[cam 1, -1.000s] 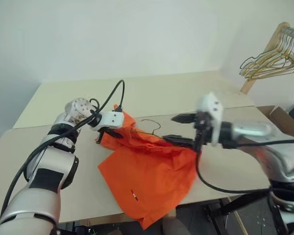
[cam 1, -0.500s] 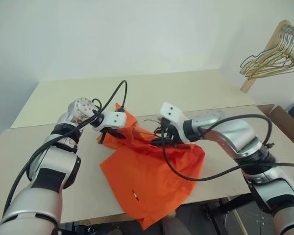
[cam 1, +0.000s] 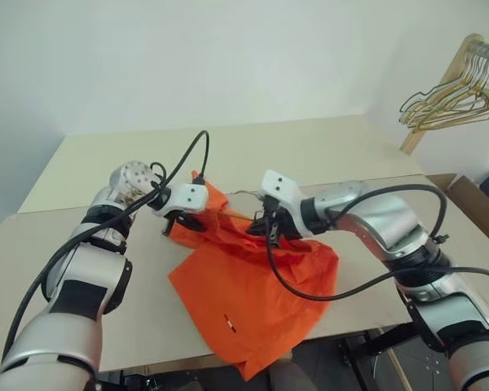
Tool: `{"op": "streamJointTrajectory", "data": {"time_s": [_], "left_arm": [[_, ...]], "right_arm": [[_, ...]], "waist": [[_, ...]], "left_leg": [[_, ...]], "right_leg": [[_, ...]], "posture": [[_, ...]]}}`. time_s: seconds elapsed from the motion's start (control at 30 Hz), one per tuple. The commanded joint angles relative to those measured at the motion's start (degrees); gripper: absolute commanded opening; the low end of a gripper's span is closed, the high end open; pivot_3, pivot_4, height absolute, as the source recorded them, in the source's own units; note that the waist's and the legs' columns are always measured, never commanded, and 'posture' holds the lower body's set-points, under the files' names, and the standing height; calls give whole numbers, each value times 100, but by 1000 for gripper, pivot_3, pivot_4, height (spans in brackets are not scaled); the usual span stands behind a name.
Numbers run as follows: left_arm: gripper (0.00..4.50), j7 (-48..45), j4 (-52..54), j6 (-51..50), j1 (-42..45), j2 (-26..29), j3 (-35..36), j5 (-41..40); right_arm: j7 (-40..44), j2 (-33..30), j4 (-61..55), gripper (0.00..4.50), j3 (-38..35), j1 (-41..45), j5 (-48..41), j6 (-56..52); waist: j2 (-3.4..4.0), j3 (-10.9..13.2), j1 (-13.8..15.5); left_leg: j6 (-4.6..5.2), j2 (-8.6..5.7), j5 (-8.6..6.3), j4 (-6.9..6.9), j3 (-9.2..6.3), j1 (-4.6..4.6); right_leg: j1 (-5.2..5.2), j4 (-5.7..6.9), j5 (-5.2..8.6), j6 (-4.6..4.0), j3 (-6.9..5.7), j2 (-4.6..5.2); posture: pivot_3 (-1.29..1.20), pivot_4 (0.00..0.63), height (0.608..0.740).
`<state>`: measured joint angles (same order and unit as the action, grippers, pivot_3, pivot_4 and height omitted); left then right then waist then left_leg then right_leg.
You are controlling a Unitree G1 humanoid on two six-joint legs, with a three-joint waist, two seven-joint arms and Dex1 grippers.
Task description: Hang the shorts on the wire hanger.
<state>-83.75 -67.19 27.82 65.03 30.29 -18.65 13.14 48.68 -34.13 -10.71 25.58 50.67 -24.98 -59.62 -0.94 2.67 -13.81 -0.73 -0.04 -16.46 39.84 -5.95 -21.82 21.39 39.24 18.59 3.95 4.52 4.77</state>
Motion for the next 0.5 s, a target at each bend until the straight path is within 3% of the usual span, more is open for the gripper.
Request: {"op": "streamJointTrajectory", "data": {"time_s": [0.03, 0.23, 0.5], "left_arm": [[2433, -23, 97, -115, 372, 53, 352, -308], [4433, -197, -17, -236, 580, 391, 613, -404], [4474, 123, -132, -137, 348, 558, 587, -238]], "right_arm": [[90, -96, -183, 0, -353, 33, 5, 117], [275, -228, -230, 0, -464, -4, -14, 154], [495, -431, -371, 0, -688, -91, -89, 158]], "waist": [[0, 0, 1], [1, 0, -13], [2, -1, 3]], "left_leg": [[-1, -1, 0, 0, -1, -1], [-11, -7, 7, -1, -15, -13], [-16, -11, 10, -1, -19, -11]], "right_leg": [[0, 0, 0, 0, -3, 1], [3, 0, 0, 0, -34, 12], [1, 6, 0, 1, -42, 18]], "posture": [[-177, 0, 740], [-170, 0, 740], [-170, 0, 740]]}}
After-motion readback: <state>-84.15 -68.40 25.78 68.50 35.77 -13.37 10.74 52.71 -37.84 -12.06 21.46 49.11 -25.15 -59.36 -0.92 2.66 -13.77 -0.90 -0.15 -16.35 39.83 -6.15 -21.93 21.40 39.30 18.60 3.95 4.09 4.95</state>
